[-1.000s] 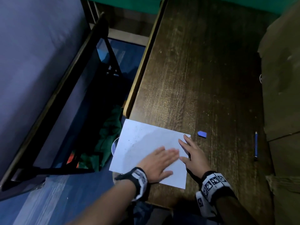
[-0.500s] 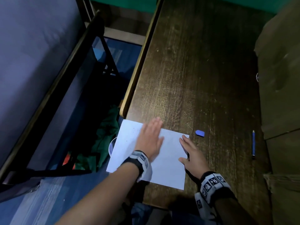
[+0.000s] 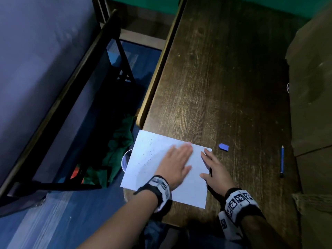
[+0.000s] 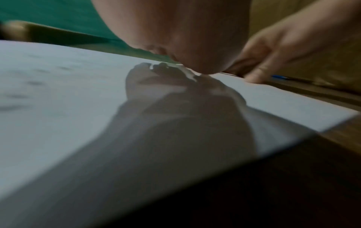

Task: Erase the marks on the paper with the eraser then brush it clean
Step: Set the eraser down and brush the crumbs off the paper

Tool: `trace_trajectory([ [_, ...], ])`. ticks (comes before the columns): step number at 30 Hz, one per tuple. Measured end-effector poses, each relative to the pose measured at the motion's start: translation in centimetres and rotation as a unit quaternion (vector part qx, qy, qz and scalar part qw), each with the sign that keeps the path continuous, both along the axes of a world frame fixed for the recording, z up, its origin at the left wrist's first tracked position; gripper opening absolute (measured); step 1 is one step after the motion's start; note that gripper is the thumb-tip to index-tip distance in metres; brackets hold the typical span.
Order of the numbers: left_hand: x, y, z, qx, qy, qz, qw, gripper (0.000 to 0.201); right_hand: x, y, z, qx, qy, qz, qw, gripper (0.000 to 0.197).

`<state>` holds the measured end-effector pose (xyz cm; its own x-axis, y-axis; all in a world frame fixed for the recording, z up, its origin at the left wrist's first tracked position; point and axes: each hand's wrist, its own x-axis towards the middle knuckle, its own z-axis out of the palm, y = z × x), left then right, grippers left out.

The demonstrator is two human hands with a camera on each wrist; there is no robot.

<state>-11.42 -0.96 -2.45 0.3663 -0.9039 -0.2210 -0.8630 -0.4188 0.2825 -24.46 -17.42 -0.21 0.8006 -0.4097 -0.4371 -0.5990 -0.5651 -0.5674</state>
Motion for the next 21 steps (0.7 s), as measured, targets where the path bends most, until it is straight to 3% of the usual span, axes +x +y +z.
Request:
trace_trajectory([
  [2, -1.1, -0.1, -0.6, 0.022, -0.014, -0.051, 0.998, 0.065, 0.0, 0.0, 0.0, -0.001, 0.003, 0.003, 1.0, 0.08],
  [7, 4.8, 3.8, -0.4, 0.065, -0.095, 0.146, 0.983, 0.063, 0.1, 0.1, 0.1, 0.005, 0.006, -0.003, 1.0, 0.08],
  [9, 6.7, 5.6, 0.1, 0.058, -0.115, 0.166, 0.978, 0.066, -0.1, 0.1, 0.1, 0.0, 0.004, -0.001, 1.0, 0.08],
  [10, 6.8, 6.3, 0.2, 0.045, -0.12, 0.134, 0.983, 0.067, -0.1, 0.0, 0.1, -0.002, 0.003, 0.001, 1.0, 0.08],
  [12, 5.6, 7.6, 0.4, 0.004, -0.105, -0.03, 0.994, 0.064, -0.2, 0.0, 0.0, -0.006, 0.002, 0.008, 1.0, 0.08],
  [14, 3.3, 9.9, 0.0, -0.018, -0.096, -0.25, 0.963, 0.064, -0.2, 0.0, -0.1, -0.008, 0.004, 0.011, 1.0, 0.081],
  [16, 3.3, 11.8, -0.5, 0.0, -0.126, -0.365, 0.922, 0.065, -0.1, 0.0, -0.1, -0.005, 0.002, 0.007, 1.0, 0.081],
  [18, 5.5, 11.8, -0.9, 0.014, -0.143, -0.355, 0.924, 0.064, 0.0, 0.0, -0.2, 0.0, -0.004, 0.007, 1.0, 0.081],
  [21, 10.2, 10.1, -0.3, 0.039, -0.18, -0.264, 0.947, 0.061, -0.1, -0.1, -0.3, -0.001, -0.002, 0.002, 1.0, 0.081],
])
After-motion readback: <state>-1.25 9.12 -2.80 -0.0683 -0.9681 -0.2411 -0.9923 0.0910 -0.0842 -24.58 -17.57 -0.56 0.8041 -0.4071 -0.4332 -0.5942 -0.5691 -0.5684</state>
